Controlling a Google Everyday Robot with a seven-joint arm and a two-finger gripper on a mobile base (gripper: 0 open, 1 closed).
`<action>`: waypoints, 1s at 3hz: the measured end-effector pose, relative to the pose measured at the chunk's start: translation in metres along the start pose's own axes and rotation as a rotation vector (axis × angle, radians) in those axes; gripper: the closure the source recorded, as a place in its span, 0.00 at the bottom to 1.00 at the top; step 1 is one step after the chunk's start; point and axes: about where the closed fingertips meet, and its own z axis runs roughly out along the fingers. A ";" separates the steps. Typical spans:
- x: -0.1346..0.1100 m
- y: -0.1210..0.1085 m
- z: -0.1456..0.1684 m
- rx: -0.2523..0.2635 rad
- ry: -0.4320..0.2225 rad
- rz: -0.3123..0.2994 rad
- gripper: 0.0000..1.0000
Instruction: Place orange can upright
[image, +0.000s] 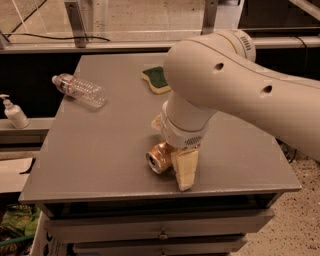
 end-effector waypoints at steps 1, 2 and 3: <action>0.005 -0.006 0.000 -0.003 0.023 0.021 0.39; 0.005 -0.008 -0.005 -0.003 0.025 0.023 0.62; 0.004 -0.009 -0.010 -0.003 0.025 0.023 0.86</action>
Offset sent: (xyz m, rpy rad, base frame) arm 0.0204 0.0001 0.0122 -0.0613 0.0258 -0.0774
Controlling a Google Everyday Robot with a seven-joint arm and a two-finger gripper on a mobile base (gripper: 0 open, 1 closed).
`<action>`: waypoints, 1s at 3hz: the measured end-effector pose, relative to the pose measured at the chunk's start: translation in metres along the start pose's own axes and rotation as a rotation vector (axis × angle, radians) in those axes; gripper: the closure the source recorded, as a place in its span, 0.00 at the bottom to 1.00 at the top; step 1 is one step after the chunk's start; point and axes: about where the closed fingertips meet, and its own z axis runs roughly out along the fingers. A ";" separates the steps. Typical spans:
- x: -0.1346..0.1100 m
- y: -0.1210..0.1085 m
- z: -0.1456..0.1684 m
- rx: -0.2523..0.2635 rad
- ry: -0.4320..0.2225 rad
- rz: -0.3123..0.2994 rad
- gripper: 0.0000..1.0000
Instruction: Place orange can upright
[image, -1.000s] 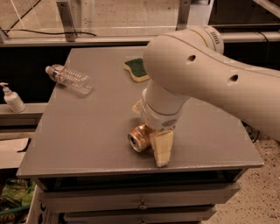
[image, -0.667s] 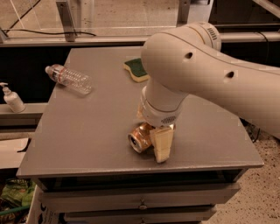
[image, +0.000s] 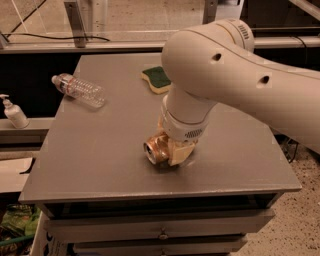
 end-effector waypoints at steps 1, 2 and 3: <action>0.000 -0.009 -0.013 -0.033 -0.001 0.050 1.00; 0.014 -0.025 -0.032 -0.060 -0.083 0.161 1.00; 0.027 -0.046 -0.053 -0.069 -0.248 0.297 1.00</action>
Offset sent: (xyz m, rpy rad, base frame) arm 0.0461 -0.0144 0.0728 0.2576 0.2329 -0.2511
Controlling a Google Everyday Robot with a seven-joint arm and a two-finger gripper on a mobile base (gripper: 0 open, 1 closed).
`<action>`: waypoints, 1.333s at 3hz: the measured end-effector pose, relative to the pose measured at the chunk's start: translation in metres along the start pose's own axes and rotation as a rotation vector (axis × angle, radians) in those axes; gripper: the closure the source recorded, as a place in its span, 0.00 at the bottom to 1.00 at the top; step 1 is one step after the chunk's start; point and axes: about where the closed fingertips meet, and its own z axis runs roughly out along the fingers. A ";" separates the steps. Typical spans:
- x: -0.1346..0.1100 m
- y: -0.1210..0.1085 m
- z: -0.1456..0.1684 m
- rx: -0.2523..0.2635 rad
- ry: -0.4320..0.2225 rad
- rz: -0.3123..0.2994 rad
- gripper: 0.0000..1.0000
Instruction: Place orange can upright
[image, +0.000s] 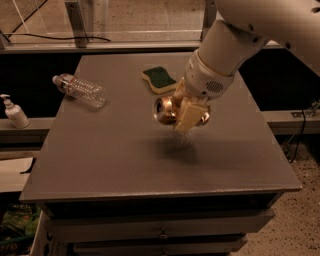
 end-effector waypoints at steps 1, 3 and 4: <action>0.002 -0.014 -0.017 -0.013 -0.190 0.099 1.00; 0.011 -0.020 -0.047 0.001 -0.586 0.231 1.00; 0.020 -0.016 -0.065 0.037 -0.755 0.272 1.00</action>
Offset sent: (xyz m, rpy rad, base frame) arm 0.0229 -0.0401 0.0516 0.6845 0.1845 -0.2037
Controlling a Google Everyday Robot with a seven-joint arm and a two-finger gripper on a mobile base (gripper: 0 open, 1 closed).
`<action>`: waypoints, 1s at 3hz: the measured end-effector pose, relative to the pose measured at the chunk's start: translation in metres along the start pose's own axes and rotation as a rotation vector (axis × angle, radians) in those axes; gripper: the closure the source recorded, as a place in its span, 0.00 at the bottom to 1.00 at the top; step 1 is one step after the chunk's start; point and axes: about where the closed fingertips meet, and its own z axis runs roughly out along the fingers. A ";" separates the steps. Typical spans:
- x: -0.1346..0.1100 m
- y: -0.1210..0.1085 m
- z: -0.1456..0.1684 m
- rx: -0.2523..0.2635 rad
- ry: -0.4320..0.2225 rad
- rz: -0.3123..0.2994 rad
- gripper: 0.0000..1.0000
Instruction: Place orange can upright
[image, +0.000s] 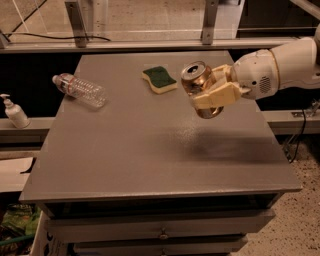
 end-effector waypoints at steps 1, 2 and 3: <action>0.000 0.000 0.000 0.000 0.000 0.000 1.00; 0.002 0.000 0.000 0.007 -0.040 0.002 1.00; 0.006 -0.004 -0.004 0.036 -0.126 -0.011 1.00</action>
Offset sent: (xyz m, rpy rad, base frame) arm 0.0007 -0.0082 -0.0049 0.0914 -0.0135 -0.0329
